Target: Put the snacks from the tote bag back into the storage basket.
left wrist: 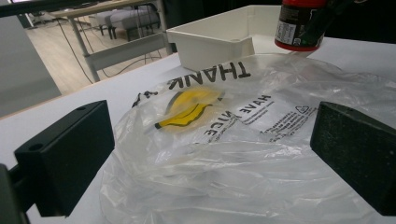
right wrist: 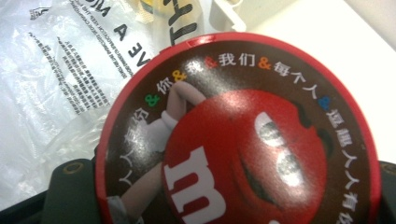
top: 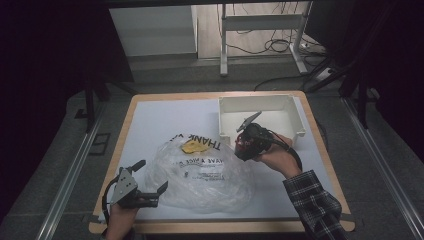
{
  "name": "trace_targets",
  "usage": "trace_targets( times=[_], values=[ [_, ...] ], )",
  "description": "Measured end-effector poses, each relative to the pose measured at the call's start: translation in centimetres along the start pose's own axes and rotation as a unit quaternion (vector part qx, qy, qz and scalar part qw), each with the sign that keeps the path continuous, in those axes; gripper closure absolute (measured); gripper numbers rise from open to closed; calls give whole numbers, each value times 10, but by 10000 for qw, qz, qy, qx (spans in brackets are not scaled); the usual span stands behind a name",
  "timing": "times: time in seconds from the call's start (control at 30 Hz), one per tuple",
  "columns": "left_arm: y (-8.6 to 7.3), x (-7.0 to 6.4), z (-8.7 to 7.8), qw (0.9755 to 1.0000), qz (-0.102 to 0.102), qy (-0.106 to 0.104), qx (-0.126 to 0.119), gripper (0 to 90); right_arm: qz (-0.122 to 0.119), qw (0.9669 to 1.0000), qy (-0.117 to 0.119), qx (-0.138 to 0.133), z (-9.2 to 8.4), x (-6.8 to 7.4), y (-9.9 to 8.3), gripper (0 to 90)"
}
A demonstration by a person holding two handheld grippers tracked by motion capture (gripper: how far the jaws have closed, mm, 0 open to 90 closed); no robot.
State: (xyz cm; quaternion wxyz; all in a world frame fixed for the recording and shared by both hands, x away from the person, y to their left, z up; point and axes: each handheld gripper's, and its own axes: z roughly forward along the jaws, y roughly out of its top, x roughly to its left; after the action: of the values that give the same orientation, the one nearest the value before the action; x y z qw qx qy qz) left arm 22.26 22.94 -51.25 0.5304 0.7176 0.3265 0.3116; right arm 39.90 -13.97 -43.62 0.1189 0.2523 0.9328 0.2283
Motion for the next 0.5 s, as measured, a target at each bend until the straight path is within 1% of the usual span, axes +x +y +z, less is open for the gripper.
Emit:
trace_targets(
  times=[0.13, 0.33, 0.5],
  values=[
    [0, 0, 0, 10000, -6, 4, -1, 0, -34, 10000, -33, -40, 0, -5, 0, 256],
    [0, 0, -1, 10000, -10, 14, -10, 0, 13, 10000, -64, -41, 1, -11, 3, 256],
    [0, 1, -1, 10000, -20, 15, -22, 0, -28, 10000, -61, -46, 2, -16, 7, 256]
  ],
)
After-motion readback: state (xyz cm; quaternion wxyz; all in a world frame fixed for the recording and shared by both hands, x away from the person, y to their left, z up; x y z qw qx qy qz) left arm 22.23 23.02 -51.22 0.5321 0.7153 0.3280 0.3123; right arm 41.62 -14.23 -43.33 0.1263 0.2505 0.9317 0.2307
